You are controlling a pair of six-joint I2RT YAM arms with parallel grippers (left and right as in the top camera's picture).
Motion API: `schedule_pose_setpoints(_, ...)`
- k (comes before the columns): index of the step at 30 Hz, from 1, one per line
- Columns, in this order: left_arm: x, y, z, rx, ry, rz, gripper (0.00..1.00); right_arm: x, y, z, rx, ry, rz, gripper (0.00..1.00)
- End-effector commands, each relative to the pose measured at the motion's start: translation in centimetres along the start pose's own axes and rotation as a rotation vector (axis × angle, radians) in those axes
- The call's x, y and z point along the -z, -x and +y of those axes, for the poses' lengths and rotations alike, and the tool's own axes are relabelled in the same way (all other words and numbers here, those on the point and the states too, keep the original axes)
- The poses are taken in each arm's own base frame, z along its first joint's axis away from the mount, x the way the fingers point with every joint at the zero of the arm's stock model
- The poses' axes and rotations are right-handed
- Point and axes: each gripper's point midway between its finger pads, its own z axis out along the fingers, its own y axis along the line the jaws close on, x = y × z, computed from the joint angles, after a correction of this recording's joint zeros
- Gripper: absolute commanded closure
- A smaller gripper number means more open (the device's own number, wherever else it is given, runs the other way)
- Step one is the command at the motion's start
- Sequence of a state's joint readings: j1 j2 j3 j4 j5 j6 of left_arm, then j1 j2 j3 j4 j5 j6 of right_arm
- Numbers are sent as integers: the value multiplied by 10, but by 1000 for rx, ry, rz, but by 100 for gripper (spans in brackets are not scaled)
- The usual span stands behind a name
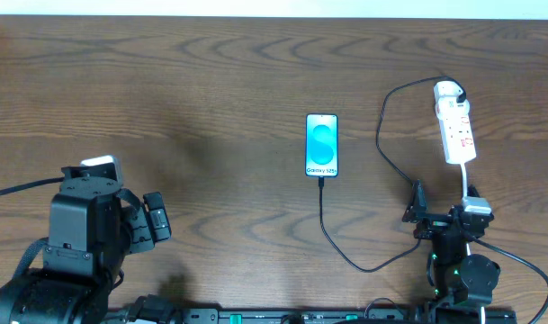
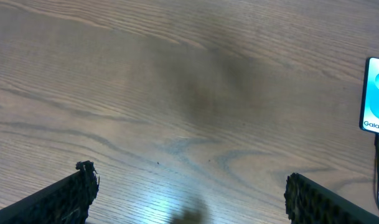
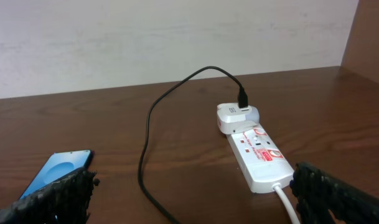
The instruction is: Plug charger to phone and switch on socket
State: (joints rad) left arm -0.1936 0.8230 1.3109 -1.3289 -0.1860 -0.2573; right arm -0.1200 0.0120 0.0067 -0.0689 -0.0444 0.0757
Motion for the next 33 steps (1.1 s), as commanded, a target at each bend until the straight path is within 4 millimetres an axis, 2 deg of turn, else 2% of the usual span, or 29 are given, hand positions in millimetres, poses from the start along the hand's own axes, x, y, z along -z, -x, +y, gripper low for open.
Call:
schedule_pose_setpoints(1,0,0,1,-11,8,-2,2,0,0,-1,-12,-7,-1,1)
schedule_pose_setpoints(22,4,0,5,4,13,-17,2,0,0,-1,-12,-7,-1,1)
schedule_pose_setpoints(29,19,-6,16,78,-3,-97,2,0,0,-1,-12,-7,-1,1)
schedule_pose_setpoints(33,19,-13,25,140,-5,-201,2,0,0,-1,-12,-7,-1,1)
